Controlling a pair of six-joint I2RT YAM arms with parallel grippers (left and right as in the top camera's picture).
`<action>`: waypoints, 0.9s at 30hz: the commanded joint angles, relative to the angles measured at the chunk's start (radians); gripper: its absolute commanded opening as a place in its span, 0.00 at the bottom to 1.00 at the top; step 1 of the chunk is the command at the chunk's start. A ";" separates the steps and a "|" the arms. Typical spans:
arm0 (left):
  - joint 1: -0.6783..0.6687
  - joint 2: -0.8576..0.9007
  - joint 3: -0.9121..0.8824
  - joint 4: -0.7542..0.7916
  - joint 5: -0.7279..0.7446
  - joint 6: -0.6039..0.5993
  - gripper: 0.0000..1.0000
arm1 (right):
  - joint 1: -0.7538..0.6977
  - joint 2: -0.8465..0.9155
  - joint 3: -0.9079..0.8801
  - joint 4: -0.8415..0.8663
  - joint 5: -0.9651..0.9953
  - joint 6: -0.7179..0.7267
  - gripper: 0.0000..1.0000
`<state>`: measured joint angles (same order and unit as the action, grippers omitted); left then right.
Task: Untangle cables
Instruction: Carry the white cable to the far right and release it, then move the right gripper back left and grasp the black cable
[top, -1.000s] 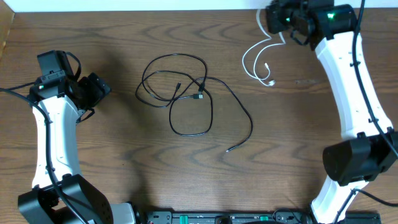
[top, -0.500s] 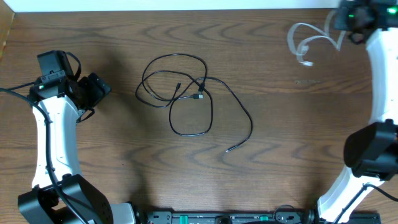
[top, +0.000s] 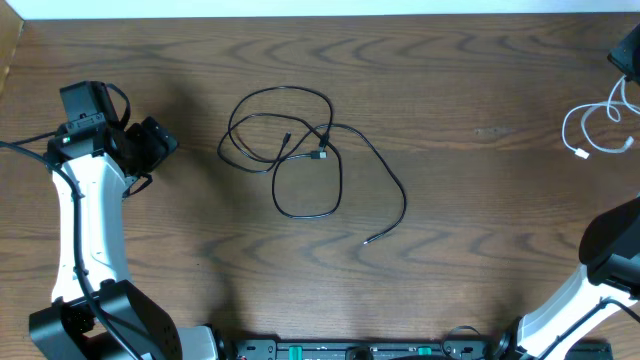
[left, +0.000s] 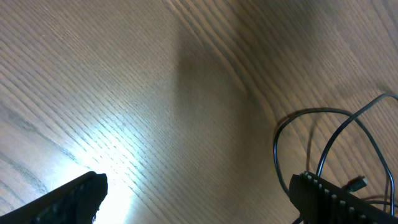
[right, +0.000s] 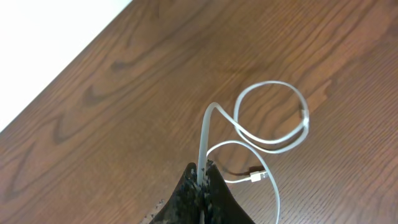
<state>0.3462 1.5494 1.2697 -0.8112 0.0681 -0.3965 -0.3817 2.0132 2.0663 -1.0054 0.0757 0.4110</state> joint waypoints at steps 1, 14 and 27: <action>0.002 0.006 -0.006 -0.003 -0.017 -0.005 0.98 | 0.002 0.044 -0.019 -0.001 0.004 0.023 0.01; 0.002 0.006 -0.006 -0.003 -0.017 -0.006 0.98 | 0.004 0.142 -0.027 -0.027 -0.036 0.022 0.11; 0.002 0.006 -0.006 -0.003 -0.017 -0.005 0.98 | 0.100 0.147 -0.195 0.013 -0.330 -0.148 0.01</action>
<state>0.3462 1.5494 1.2697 -0.8112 0.0681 -0.3965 -0.3309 2.1490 1.9175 -1.0096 -0.1928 0.3386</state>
